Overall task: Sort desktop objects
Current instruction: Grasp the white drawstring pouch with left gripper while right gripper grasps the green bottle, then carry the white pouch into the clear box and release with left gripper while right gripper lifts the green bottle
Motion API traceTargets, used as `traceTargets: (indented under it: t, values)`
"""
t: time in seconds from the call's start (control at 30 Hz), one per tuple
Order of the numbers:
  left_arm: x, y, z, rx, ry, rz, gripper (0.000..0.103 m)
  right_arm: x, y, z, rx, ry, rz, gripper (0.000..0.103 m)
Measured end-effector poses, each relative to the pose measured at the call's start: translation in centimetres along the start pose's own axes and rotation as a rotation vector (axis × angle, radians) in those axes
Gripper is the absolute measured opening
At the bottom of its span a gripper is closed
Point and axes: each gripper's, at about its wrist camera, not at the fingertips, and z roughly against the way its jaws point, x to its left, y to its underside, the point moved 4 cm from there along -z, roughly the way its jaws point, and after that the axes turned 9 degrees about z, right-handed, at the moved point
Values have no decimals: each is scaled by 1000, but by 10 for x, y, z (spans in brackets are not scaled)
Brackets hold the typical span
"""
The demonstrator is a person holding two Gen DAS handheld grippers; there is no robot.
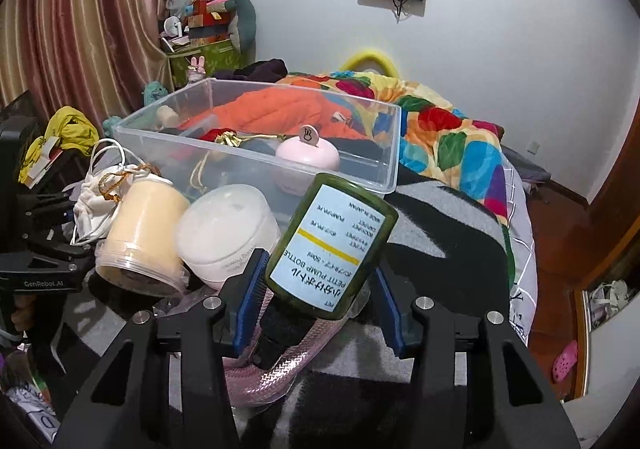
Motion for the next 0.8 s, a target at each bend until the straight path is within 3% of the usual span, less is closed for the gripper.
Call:
traceTargets:
  t: [0.17,0.43,0.8]
  values:
    - [4,2,17,-6,27,2,38,-4,-3,6,-14,-7,-14,46]
    - [15,2,36,-23,4,18,35,-12,-6,14,-41,-27,-44,45]
    - [26,-12,80,-143,-23,34,33,-10,-12,19,-75,-49,-52,41]
